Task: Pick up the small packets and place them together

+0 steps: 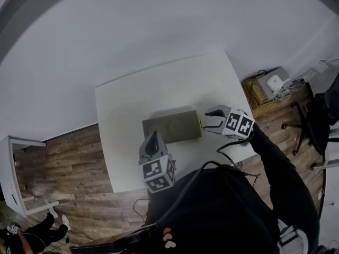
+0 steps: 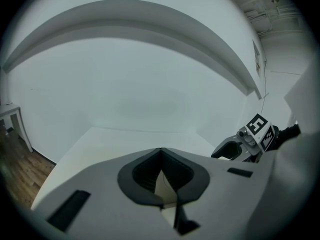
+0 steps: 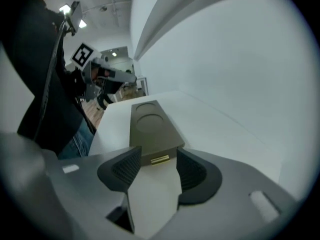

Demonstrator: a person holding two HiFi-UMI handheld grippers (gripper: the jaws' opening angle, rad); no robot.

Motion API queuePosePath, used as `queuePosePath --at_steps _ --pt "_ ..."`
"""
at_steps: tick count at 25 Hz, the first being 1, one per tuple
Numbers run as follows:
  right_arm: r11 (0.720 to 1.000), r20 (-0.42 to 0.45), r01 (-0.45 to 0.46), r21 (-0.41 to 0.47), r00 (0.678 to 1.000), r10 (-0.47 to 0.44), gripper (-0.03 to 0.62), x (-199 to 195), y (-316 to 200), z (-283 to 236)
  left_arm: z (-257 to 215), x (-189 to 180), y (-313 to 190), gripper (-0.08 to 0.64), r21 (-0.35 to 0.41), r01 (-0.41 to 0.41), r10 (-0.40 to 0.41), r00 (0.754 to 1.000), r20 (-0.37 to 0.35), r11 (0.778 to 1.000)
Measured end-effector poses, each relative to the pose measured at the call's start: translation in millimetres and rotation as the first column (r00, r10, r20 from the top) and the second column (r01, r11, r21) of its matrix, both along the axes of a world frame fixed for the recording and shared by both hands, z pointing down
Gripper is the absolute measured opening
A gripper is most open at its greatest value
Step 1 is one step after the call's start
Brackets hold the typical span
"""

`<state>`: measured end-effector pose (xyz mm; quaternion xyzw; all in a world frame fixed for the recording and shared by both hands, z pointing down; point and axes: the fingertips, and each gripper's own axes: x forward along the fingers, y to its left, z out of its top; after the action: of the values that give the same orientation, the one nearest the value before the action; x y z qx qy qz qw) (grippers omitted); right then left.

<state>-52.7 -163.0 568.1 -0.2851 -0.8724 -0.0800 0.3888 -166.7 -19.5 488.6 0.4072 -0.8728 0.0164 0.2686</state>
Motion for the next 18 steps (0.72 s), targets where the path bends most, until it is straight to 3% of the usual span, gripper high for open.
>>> queuePosePath --at_steps 3,9,18 --pt "0.995 -0.066 0.080 0.065 0.995 -0.076 0.189 -1 -1 24 2 -3 -2 -0.001 -0.013 0.001 -0.001 1.000 -0.002 1.000" --pt "0.969 -0.168 0.218 0.114 0.966 -0.198 0.201 -1 8 57 11 -1 -2 0.000 -0.031 -0.005 0.004 0.999 -0.035 1.000" --pt "0.947 -0.190 0.272 0.173 0.952 -0.239 0.198 -7 8 73 17 -1 -5 0.000 -0.047 -0.016 0.014 0.998 -0.053 0.999"
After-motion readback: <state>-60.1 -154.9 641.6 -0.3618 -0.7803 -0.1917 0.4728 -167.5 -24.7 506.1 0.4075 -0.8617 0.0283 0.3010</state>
